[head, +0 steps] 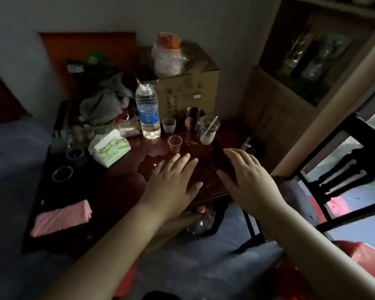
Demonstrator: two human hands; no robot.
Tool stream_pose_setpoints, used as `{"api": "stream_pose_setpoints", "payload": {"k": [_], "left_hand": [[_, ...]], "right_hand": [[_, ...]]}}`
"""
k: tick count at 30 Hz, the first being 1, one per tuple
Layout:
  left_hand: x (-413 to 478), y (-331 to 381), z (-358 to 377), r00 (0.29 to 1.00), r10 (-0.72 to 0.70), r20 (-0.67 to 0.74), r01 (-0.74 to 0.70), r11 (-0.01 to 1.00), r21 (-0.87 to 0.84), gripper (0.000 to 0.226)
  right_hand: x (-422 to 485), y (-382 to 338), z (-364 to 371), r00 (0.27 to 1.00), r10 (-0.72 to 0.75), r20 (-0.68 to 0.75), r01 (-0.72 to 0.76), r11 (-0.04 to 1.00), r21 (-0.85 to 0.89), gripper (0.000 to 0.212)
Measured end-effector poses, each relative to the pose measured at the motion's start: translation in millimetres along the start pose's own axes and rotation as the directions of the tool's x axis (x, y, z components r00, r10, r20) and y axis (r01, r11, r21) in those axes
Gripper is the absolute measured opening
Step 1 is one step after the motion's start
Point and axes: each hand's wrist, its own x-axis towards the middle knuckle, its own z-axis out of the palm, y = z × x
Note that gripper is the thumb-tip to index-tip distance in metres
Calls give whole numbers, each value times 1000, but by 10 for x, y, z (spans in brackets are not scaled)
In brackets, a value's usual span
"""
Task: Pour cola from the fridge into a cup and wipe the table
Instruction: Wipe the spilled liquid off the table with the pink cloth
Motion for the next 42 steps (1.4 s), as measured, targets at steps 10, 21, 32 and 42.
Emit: {"api": "stream_pose_setpoints", "payload": {"k": [10,21,32,42], "left_hand": [[23,-264,936,978,-150,148,156,987,-29,77],[291,-772,1966,855,-350,383,367,930,30,66],[252,-932,2277,791,-359,495,404,914,17,78],[250,-903,2298,797,-380,470,437,899,-14,71]], "right_hand": [[459,411,1145,937,-26,347,-10,995,103,59],[821,584,2244,750,-82,657,36,996,82,66],[655,780,2598,682,-129,719,138,989,47,62],[1379,674,2452,832,-201,517,133,977,166,44]]}}
